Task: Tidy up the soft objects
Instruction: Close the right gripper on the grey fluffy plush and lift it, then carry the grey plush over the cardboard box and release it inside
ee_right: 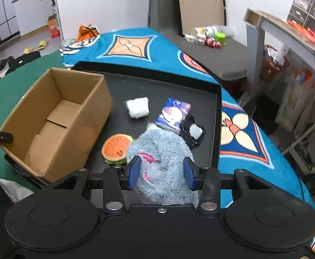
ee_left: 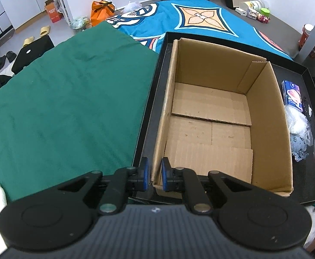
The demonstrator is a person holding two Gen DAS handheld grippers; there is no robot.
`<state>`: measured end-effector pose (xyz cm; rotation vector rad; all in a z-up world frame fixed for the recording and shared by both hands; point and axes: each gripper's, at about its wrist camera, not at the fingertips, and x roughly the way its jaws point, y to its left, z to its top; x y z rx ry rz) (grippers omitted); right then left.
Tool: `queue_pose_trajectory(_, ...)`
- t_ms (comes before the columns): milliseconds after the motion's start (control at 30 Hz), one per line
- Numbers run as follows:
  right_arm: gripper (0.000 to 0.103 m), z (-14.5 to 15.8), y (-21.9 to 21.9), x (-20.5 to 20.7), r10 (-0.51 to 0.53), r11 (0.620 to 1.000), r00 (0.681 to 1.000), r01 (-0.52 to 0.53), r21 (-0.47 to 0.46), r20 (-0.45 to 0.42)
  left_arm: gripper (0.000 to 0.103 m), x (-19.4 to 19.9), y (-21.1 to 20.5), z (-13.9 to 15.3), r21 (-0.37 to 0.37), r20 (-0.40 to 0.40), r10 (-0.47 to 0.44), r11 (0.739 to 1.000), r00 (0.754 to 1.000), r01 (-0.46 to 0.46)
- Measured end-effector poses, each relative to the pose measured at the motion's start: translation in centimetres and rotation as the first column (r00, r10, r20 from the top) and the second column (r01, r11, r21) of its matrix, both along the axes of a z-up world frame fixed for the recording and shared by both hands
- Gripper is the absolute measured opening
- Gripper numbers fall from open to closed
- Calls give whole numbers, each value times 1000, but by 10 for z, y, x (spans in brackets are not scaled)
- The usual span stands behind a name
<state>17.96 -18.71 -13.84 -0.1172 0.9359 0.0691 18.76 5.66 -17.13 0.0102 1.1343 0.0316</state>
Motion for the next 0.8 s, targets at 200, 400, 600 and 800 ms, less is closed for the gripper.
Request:
queue_pose_trajectory(200, 42, 16, 14, 0, 39, 999, 998, -39, 2, 44, 12, -3, 1, 3, -4, 15, -1, 1000, 1000, 1)
queue_pose_trajectory(400, 42, 28, 34, 1, 88, 996, 993, -88, -3, 82, 12, -5, 5, 3, -20, 20, 3, 1000, 1000, -3)
queue_pose_trajectory(600, 42, 38, 56, 8, 140, 990, 984, -140, -4, 111, 12, -6, 6, 4, -32, 29, 18, 999, 999, -17)
queue_pose_trajectory(800, 42, 43, 77, 19, 200, 980, 972, -199, -17, 122, 12, -6, 9, 5, -44, 30, 35, 998, 999, -33)
